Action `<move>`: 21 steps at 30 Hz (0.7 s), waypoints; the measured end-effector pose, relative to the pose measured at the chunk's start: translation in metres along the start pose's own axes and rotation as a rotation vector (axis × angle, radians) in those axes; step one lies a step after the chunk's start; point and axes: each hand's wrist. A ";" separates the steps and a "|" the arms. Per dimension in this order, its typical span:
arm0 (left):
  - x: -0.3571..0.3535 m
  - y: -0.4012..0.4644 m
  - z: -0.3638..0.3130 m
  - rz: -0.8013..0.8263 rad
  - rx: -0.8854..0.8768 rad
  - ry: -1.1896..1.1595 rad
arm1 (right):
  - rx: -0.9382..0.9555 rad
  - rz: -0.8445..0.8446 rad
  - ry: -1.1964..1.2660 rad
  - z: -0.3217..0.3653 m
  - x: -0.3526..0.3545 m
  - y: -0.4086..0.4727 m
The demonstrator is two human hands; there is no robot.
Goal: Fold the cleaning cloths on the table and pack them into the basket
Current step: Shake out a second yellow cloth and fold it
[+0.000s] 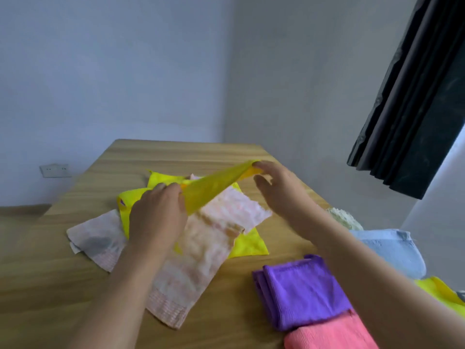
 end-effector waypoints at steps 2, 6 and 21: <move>0.020 -0.001 -0.004 -0.044 0.048 -0.114 | 0.018 -0.090 -0.024 0.020 0.025 0.012; 0.099 0.008 -0.044 -0.123 -0.006 -0.363 | -0.028 -0.310 0.106 0.057 0.082 0.014; 0.305 -0.076 -0.209 0.393 -0.322 -0.954 | -0.133 -0.175 0.456 0.112 0.283 -0.181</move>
Point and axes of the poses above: each hand's wrist, its own y-axis towards the middle knuckle, its own x-axis out of the back of the hand, z = x × y, and after that the axes turned 11 degrees about z, right-handed
